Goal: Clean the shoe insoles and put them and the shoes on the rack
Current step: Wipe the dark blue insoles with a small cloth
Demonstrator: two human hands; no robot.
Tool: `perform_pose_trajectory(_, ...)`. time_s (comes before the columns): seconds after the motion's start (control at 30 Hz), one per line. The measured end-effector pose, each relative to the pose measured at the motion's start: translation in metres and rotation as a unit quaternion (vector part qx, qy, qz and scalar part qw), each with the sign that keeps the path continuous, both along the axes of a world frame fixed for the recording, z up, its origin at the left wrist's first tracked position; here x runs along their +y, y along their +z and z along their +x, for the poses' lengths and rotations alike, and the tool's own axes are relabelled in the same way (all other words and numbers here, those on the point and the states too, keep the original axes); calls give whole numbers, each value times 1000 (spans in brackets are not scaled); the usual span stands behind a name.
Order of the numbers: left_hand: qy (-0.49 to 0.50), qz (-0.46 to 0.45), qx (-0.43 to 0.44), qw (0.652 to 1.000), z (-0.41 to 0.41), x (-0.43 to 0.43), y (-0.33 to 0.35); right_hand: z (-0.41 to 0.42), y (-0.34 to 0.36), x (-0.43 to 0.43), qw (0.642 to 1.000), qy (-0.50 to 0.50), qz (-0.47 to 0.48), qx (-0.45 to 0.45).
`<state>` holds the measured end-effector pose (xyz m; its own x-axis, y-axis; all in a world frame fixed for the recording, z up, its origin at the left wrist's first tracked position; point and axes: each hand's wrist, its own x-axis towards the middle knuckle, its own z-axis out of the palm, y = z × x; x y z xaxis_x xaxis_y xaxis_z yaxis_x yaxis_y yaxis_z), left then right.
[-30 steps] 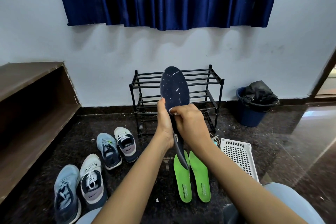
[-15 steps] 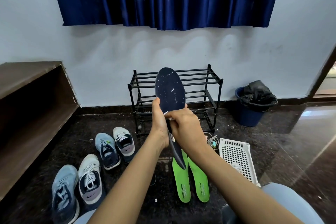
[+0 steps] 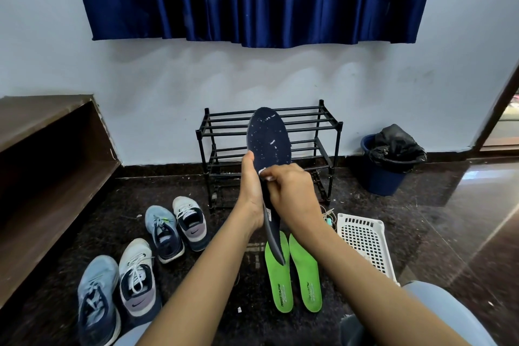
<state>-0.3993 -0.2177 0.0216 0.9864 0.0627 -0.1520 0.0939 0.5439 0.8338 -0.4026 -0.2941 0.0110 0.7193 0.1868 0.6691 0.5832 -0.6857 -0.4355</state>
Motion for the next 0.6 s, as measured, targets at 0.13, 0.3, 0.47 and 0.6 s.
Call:
perform_pose_trajectory(0.13,21,4,-7,1000,-1,5,1,-3,-2,4,999,35,14,11)
perform_pose_trajectory(0.3,-16,-15,0,1000,-4,-9,-3,9,6,-5,1000,-18,25,-3)
perform_pose_trajectory(0.47,-36,-8,10,999,-5,-17,-7,13,6,-9,998,-57,33,-6)
perform_pose_trajectory(0.6,2,6,16,1000,-1,-3,-5,1,1,0,1000,-12,14,-11)
